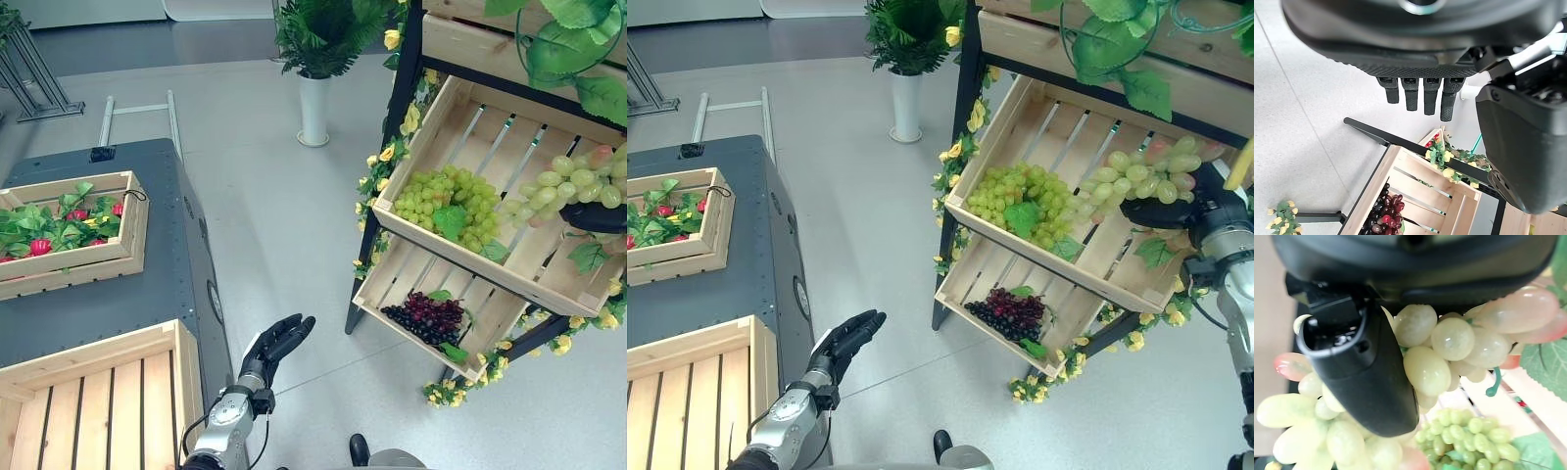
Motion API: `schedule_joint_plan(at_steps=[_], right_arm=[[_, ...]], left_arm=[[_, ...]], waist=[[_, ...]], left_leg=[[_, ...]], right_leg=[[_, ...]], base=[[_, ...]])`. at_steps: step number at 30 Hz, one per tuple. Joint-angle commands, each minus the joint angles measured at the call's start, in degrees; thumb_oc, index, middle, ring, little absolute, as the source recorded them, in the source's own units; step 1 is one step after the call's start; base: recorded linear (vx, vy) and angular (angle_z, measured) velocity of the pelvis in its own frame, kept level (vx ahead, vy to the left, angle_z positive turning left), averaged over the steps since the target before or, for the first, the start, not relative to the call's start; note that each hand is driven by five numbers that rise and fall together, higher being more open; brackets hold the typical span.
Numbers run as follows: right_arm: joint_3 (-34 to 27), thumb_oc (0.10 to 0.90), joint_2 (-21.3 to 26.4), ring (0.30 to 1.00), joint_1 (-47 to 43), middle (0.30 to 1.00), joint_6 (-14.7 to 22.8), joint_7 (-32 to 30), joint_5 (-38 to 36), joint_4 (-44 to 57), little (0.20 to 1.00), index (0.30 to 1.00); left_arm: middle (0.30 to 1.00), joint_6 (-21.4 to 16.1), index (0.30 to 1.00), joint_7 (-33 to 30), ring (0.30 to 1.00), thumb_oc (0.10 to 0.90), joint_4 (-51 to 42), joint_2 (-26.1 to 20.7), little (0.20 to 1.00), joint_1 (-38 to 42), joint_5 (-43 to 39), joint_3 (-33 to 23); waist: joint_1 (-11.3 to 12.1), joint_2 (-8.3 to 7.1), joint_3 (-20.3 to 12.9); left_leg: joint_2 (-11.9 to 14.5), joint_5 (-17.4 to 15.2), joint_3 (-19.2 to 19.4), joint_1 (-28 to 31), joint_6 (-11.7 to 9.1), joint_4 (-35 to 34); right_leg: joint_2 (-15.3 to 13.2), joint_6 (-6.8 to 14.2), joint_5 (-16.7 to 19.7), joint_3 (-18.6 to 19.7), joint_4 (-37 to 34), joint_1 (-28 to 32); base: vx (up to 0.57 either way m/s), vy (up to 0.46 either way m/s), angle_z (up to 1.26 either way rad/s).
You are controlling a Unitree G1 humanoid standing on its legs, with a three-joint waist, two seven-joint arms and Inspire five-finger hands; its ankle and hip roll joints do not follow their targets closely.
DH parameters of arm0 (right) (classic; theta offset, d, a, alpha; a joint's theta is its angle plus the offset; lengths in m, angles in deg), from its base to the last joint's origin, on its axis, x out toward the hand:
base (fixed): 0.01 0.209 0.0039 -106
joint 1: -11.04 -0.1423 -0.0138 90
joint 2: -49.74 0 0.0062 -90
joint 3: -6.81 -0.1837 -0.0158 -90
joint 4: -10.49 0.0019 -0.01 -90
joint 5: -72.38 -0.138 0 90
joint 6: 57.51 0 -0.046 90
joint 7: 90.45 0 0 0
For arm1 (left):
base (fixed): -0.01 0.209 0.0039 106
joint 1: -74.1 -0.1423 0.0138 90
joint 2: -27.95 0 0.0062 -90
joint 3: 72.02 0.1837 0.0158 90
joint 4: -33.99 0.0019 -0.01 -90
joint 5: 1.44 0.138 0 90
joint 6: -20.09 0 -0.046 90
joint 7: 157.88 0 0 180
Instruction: Pick up the fruits from the basket on one side to the basket on the other side
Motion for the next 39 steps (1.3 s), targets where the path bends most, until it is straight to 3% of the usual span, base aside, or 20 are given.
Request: schedule_joint_plan(at_steps=[1,9,11,30,34,39], right_arm=[[-0.41,0.400,5.42,0.300,-13.74,0.300,1.56,0.51,0.33,-6.22,0.300,0.300],[3.41,0.400,4.12,0.300,-17.03,0.300,-0.47,1.75,1.29,-11.81,0.300,0.300],[3.85,0.800,3.69,0.900,-16.94,0.900,-1.02,2.21,1.84,-12.42,0.900,0.900],[1.54,0.800,2.55,0.900,-11.18,0.900,1.93,1.93,5.70,-7.47,0.900,0.900],[-0.06,0.800,1.47,0.900,-7.62,0.900,3.12,0.94,7.87,-3.20,0.900,0.900],[-4.28,0.800,-3.31,0.900,-0.06,0.900,7.16,-3.82,13.00,9.88,0.900,0.900]], left_arm=[[0.900,-5.50,0.900,2.09,0.900,0.800,-0.59,-1.37,0.900,5.46,1.22,1.88],[0.900,-4.60,0.900,1.59,0.900,0.800,-0.46,-1.58,0.900,5.79,1.52,1.96],[0.900,-4.77,0.900,1.54,0.900,0.800,-0.28,-1.49,0.900,5.75,1.70,1.73],[0.900,-4.10,0.900,0.83,0.900,0.800,0.57,-1.28,0.900,4.75,2.98,1.02],[0.900,-4.05,0.900,0.20,0.900,0.800,1.37,-0.77,0.900,4.61,3.17,0.42],[0.900,-2.85,0.900,-1.44,0.900,0.800,3.09,0.02,0.900,4.11,5.29,-1.09]], waist=[[2.77,-1.28,-4.18],[3.45,-1.01,-4.18],[3.56,-0.97,-4.07],[2.68,-0.62,-3.69],[1.94,-0.55,-3.84],[0.37,-0.04,-3.59]], left_leg=[[-1.45,-7.69,-2.51,1.44,-0.44,0.55],[-1.52,-7.71,-2.53,1.55,-0.46,0.55],[-1.56,-7.69,-2.57,1.54,-0.44,0.55],[-1.58,-7.73,-1.82,1.61,-0.31,0.55],[-1.52,-7.79,-1.45,1.68,-0.28,0.55],[-1.54,-7.82,-0.87,1.66,-0.03,0.55]], right_leg=[[3.55,-0.46,-2.47,-1.13,0.11,1.77],[3.32,-0.55,-2.53,-1.52,0.11,1.87],[3.29,-0.59,-2.55,-1.57,0.11,1.91],[3.25,-0.68,-2.63,-1.10,0.11,1.76],[3.23,-0.65,-2.69,-0.88,0.14,1.69],[3.35,-0.59,-2.80,-0.06,0.33,1.35]], base=[[0.00,0.001,0.05],[0.00,0.000,0.04],[0.00,0.000,0.00],[0.00,0.000,0.00],[0.00,0.000,0.00],[0.00,0.000,0.00]])
